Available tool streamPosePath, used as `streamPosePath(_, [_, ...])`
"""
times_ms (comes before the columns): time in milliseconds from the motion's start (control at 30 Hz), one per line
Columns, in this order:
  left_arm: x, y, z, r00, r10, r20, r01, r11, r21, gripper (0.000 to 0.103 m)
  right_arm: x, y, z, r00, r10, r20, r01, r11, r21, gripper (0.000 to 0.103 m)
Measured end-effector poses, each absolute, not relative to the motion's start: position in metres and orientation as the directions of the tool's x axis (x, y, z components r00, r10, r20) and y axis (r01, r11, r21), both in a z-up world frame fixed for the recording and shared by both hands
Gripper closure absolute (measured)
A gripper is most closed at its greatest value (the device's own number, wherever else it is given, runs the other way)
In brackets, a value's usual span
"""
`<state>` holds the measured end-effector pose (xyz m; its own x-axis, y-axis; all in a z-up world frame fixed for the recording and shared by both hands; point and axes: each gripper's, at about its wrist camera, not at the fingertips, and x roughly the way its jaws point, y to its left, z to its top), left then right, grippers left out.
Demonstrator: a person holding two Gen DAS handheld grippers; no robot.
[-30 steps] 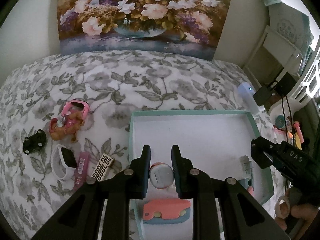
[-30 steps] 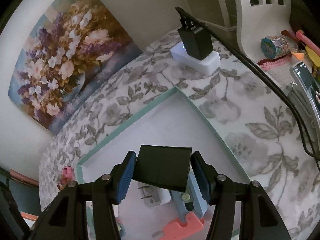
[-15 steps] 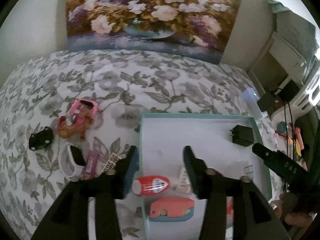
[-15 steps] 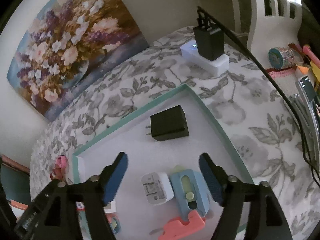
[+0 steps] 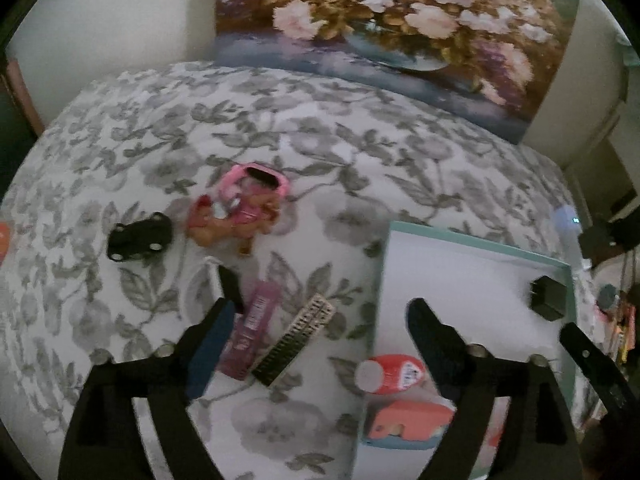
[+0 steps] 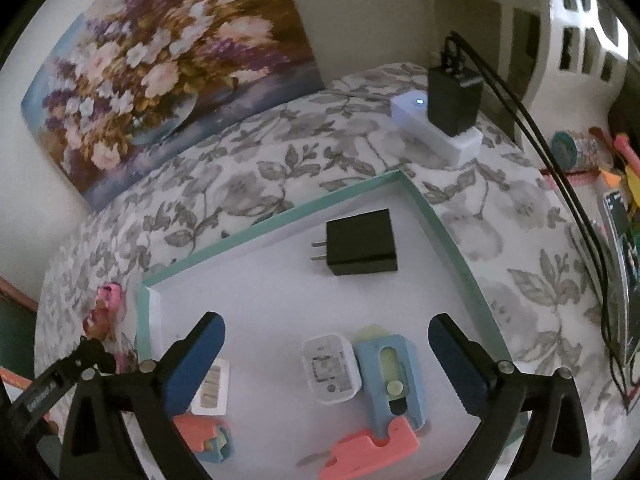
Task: Organize rigid objects
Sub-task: 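Move both open tools back from the tray to the toy pile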
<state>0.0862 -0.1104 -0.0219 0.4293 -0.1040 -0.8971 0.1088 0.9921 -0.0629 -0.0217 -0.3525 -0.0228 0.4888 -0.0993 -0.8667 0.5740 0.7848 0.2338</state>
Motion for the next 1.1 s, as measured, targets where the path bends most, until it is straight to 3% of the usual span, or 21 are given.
streamPosePath(367, [0.089,-0.099,-0.012,0.474,-0.040,-0.880,0.072,0.997,-0.007,0.003,-0.012,-0.321,-0.005,0.506,-0.182,-0.843,0.509,0.852,0.122,0.000])
streamPosePath(1100, [0.096,-0.031,0.038,0.567,-0.042,-0.823,-0.036,0.996,-0.076,0.003,0.015,-0.249,0.025,0.608,-0.032,-0.793,0.352,0.907,0.233,0.000])
